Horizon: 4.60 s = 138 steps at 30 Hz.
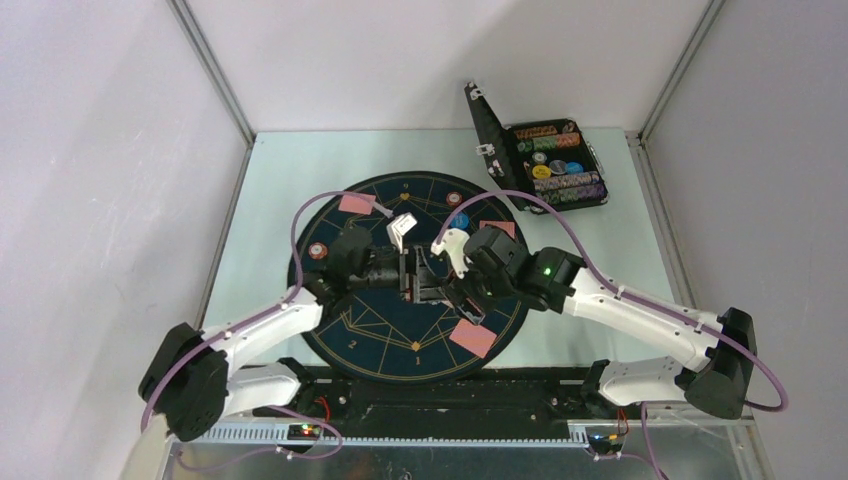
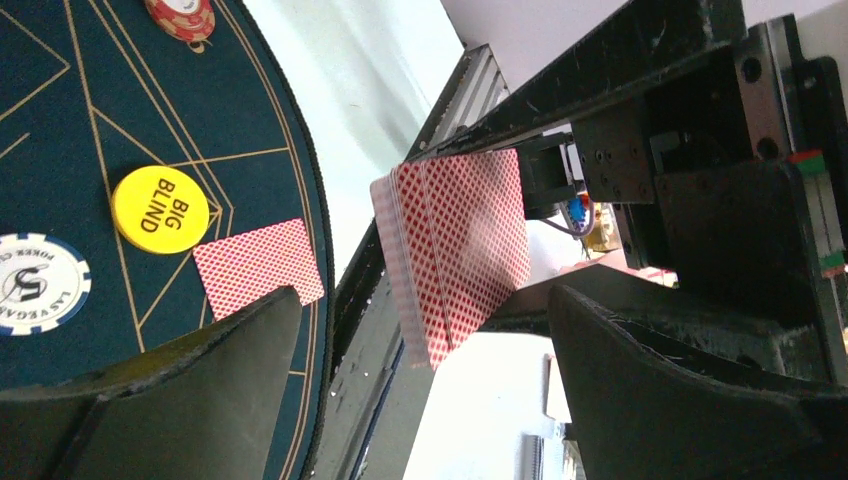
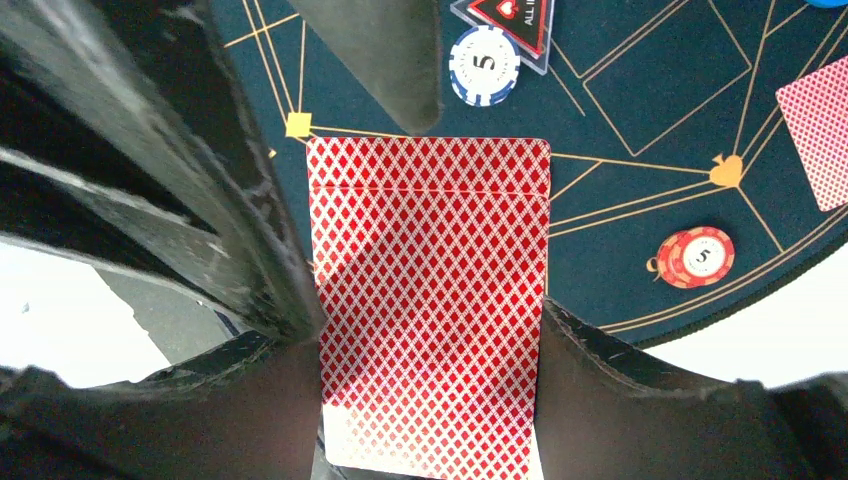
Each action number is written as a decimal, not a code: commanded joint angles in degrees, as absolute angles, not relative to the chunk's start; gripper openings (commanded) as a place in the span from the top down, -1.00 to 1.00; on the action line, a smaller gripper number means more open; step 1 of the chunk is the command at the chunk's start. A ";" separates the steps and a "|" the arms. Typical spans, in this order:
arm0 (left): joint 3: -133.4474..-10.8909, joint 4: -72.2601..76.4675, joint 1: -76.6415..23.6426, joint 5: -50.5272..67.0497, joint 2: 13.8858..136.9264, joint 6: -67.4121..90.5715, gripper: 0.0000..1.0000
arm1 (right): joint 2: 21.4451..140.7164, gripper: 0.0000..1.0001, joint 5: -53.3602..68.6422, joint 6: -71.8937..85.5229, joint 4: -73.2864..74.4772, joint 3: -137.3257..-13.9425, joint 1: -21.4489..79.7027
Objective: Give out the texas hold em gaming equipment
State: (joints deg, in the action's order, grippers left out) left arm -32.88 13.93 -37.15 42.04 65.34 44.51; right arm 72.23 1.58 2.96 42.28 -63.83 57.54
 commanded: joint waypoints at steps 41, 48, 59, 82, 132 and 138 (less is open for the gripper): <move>-39.40 -3.51 -36.91 29.01 59.36 37.03 -0.13 | 69.67 1.00 1.84 2.61 38.18 -64.37 58.35; -41.00 -7.39 -36.87 23.40 55.65 35.98 0.36 | 70.33 1.00 1.53 3.54 38.42 -64.41 57.25; -40.59 -10.29 -36.41 21.13 50.15 35.93 1.00 | 70.45 1.00 1.67 4.21 38.58 -64.36 56.01; -25.14 -2.74 -23.05 30.57 31.85 49.48 1.00 | 71.37 1.00 -13.12 9.09 40.06 -64.37 52.25; -33.51 3.28 -50.26 13.76 84.24 39.23 -0.34 | 68.99 1.00 -13.00 10.05 40.42 -63.01 50.43; -36.50 5.95 -52.41 15.31 86.96 41.20 -0.36 | 68.90 1.00 -13.01 9.99 40.43 -62.89 50.44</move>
